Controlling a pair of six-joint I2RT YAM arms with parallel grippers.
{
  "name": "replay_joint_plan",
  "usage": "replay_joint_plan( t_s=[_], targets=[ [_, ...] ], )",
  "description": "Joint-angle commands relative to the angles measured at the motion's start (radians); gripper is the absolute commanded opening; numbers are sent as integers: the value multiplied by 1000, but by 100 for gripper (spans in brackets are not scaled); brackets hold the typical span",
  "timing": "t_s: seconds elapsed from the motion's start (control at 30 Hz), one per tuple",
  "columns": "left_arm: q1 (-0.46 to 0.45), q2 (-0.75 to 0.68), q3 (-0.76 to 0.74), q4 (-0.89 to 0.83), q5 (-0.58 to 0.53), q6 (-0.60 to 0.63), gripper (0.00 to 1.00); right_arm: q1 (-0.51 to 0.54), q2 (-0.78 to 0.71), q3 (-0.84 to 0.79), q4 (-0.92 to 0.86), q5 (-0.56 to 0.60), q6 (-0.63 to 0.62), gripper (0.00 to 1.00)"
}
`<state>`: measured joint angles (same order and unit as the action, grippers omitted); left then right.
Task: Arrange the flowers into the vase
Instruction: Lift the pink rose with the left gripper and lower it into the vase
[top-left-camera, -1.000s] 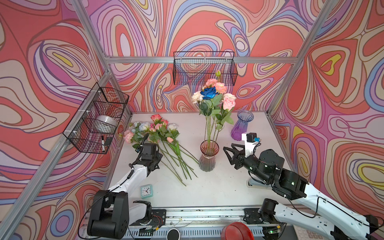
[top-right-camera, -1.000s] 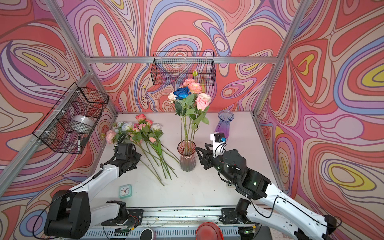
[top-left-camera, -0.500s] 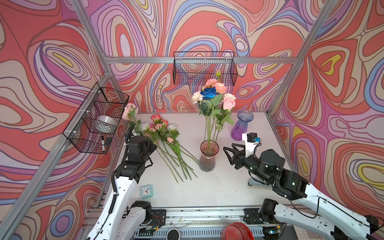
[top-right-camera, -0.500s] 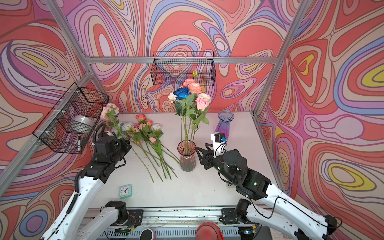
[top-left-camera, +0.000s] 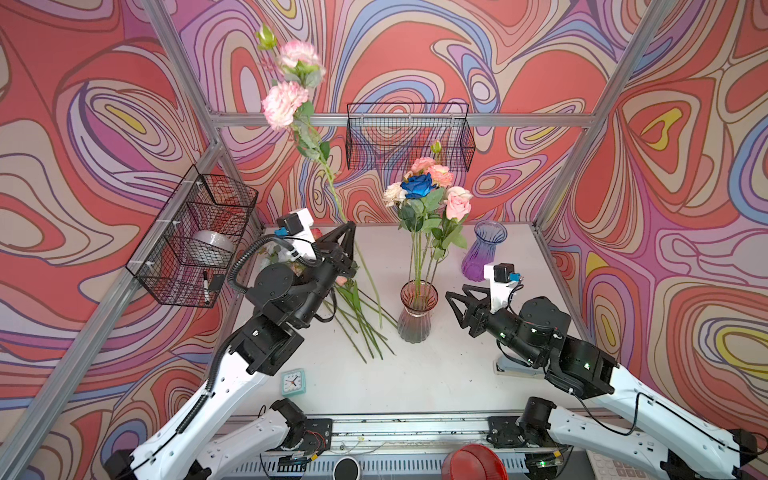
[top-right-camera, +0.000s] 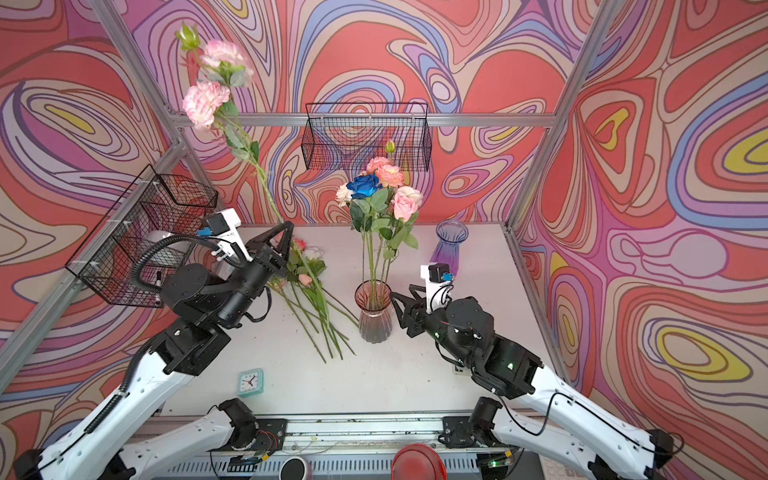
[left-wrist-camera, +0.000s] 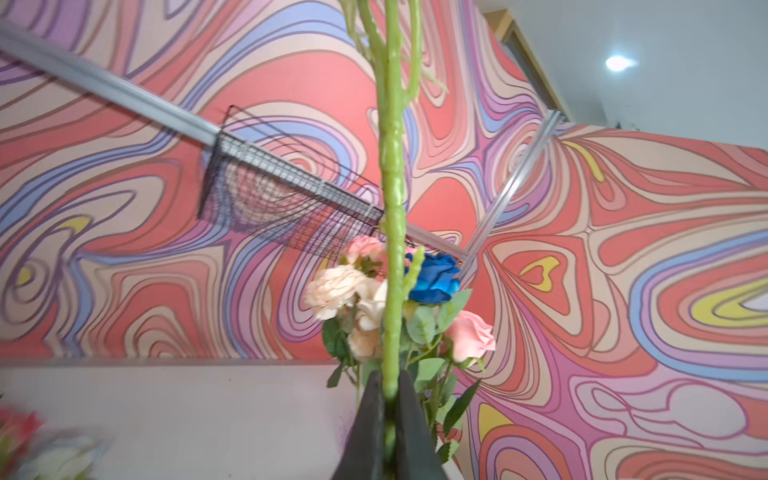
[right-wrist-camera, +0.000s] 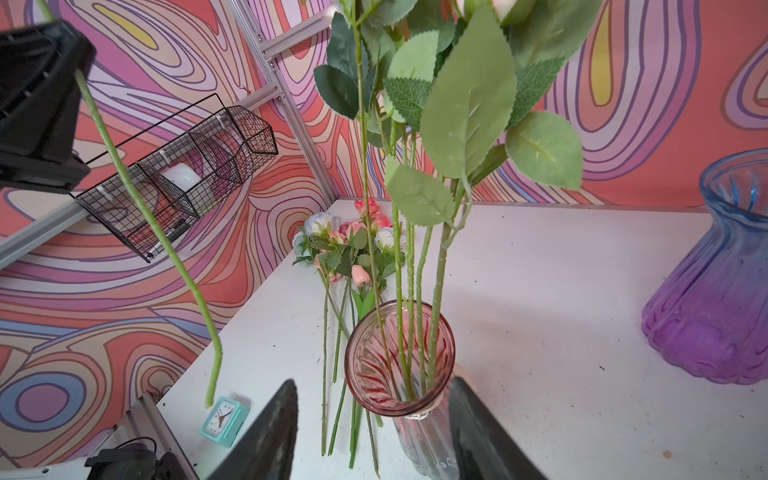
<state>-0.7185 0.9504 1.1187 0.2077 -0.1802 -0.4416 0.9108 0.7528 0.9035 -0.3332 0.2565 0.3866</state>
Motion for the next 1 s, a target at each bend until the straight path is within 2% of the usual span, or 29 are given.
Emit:
replay_joint_plan(
  t_s=[0.0, 0.13, 0.33, 0.73, 0.97],
  targets=[
    [-89, 87, 2, 357, -71, 219, 0, -2, -17, 27, 5, -3, 4, 59],
    [-113, 183, 25, 539, -34, 231, 0, -1, -25, 33, -3, -2, 3, 59],
    [-132, 276, 42, 613, -21, 248, 0, -1, -52, 34, -21, 3, 1, 59],
    [-146, 334, -186, 726, -89, 208, 0, -1, -87, 26, -39, 18, -3, 59],
    [-164, 354, -287, 698, -137, 193, 0, -1, -81, 18, -32, 15, -2, 59]
  ],
)
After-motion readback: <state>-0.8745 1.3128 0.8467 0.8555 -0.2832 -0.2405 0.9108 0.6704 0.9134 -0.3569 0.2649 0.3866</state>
